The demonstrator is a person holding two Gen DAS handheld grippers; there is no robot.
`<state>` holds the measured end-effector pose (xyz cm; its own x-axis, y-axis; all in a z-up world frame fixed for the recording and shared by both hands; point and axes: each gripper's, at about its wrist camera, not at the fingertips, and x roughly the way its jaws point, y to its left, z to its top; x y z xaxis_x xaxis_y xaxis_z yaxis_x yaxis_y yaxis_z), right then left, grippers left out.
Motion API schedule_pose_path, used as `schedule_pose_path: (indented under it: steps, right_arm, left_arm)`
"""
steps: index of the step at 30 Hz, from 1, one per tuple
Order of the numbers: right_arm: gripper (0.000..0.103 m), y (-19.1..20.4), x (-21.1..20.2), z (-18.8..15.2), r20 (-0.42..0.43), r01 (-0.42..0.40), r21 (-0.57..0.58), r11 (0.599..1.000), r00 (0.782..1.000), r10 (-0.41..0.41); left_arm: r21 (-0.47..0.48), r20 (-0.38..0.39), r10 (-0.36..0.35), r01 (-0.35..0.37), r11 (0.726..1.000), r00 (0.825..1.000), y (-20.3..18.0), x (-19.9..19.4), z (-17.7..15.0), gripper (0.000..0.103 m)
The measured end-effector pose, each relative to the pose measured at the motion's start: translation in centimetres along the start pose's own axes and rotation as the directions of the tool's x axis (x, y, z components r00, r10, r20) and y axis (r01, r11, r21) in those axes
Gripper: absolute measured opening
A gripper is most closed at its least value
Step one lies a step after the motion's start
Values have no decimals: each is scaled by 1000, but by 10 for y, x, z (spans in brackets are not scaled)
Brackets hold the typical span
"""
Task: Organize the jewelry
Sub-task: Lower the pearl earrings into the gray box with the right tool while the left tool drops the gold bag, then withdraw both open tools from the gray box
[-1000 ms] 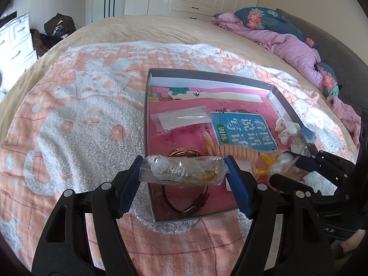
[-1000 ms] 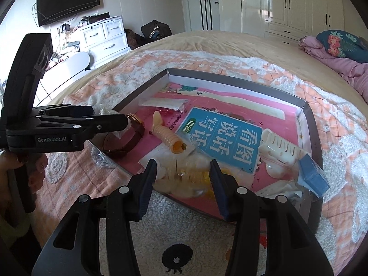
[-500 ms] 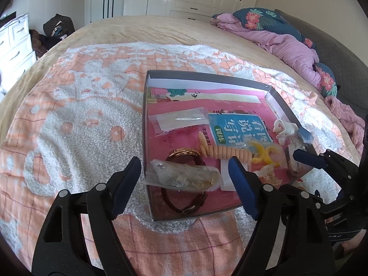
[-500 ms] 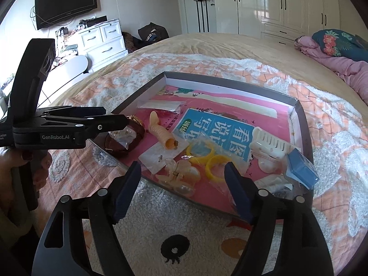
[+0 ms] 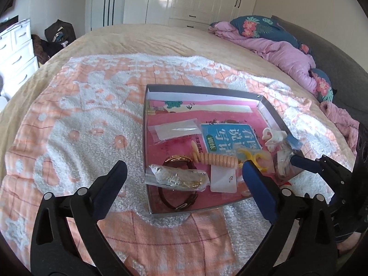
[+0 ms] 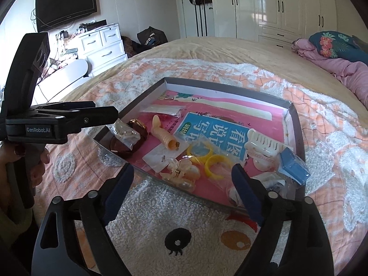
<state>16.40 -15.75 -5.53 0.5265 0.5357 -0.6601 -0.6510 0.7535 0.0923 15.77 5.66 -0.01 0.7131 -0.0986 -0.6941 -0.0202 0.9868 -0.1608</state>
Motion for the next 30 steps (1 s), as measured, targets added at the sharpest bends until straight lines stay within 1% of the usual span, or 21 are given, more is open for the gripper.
schedule_pose_path:
  steps: [2, 3, 4, 16, 23, 27, 30]
  right_arm:
    - [89, 0, -4, 0, 3, -3, 4, 1000, 1000, 3]
    - [93, 0, -6, 0, 7, -2, 6, 1000, 1000, 2]
    - [95, 0, -8, -1, 14, 1, 9, 1000, 1000, -1]
    - [98, 3, -50, 2, 81, 23, 22, 999, 996, -25]
    - [99, 2, -82, 4, 130, 44, 32, 999, 990, -48]
    - [99, 1, -100, 4, 154, 59, 49, 997, 986, -66]
    - [99, 1, -114, 1, 172, 66, 65, 996, 982, -77]
  left_arm:
    - [-11, 3, -10, 10, 1000, 1000, 0, -5, 1, 94]
    - [-12, 6, -10, 10, 1000, 1000, 0, -7, 1, 94]
    - [-11, 10, -8, 8, 1000, 1000, -1, -10, 1, 94]
    - [-16, 68, 8, -6, 1000, 998, -4, -50, 0, 94]
    - [-5, 106, 0, 1, 1000, 994, -13, -73, 1, 94]
    - [-6, 120, -27, 28, 1000, 992, -19, -87, -3, 94]
    - [5, 127, -17, 17, 1000, 992, -25, -96, -11, 94]
